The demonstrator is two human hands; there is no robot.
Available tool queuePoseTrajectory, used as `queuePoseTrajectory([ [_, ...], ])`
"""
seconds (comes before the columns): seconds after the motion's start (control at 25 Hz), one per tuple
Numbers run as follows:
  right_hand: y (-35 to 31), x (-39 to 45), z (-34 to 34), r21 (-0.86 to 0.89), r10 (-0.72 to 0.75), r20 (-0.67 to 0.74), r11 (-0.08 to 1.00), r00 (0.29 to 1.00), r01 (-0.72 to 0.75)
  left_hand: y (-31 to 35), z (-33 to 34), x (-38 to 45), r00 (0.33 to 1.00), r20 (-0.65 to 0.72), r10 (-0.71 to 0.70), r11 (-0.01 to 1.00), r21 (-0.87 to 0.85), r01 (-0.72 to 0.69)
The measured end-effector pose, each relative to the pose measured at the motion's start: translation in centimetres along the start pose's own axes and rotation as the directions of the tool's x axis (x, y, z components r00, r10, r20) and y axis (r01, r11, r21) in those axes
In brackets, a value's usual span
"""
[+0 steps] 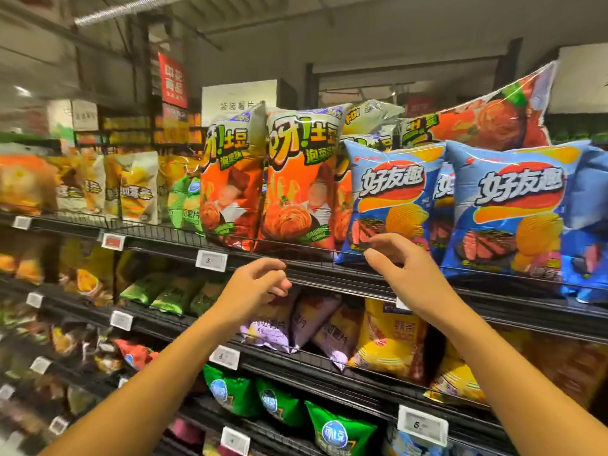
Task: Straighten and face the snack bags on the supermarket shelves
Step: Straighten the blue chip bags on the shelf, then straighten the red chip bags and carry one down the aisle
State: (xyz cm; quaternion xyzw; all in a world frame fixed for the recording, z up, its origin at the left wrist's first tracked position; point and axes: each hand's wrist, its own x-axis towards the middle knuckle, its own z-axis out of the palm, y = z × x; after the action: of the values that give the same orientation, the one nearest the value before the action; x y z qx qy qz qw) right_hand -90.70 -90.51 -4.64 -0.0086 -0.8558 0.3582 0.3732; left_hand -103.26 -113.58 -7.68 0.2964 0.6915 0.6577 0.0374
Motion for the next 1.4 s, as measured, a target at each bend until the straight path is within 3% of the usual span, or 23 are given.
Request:
queuePoseTrajectory([
  [0.24,-0.8,6.9,10.3,0.116,-0.092,0.155,0.991,0.984,0.074,-1.9,-9.6,3.9,0.999,-0.015,-0.045,0.983,0.176,0.047],
  [0.48,-2.2,14.3,16.7,0.081,-0.204,0.155,0.978,0.966,0.194,-3.4,-16.6,9.3,0.98,-0.2,0.014,0.972,0.231,0.033],
  [0.72,-3.2,18.9,21.6,0.179,-0.166,0.127,0.974,0.978,0.142,-5.6,-22.7,16.4,0.946,-0.315,0.082,0.97,0.244,-0.003],
  [0.84,-3.6,20.5,24.4,0.231,-0.127,0.125,0.968,0.984,0.095,-6.1,-24.8,20.8,0.943,-0.316,0.106,0.984,0.17,-0.054],
  [0.96,-3.3,21.5,26.2,0.219,-0.07,0.058,0.974,0.996,0.056,-6.4,-25.8,25.1,0.975,-0.198,0.102,0.987,0.144,-0.074],
  [1.08,-3.2,21.9,27.5,0.159,0.028,-0.043,0.987,0.999,-0.021,-6.8,-26.5,28.5,0.994,0.09,0.057,0.98,0.185,-0.073],
  [1.24,-2.7,22.2,29.2,0.009,0.221,-0.088,0.975,0.971,-0.221,-7.4,-27.2,31.4,0.9,0.435,-0.019,0.963,0.25,-0.1],
  [1.4,-2.6,22.3,30.3,0.099,0.286,-0.047,0.955,0.957,-0.281,-8.4,-27.3,33.2,0.82,0.572,0.0,0.975,0.183,-0.127],
])
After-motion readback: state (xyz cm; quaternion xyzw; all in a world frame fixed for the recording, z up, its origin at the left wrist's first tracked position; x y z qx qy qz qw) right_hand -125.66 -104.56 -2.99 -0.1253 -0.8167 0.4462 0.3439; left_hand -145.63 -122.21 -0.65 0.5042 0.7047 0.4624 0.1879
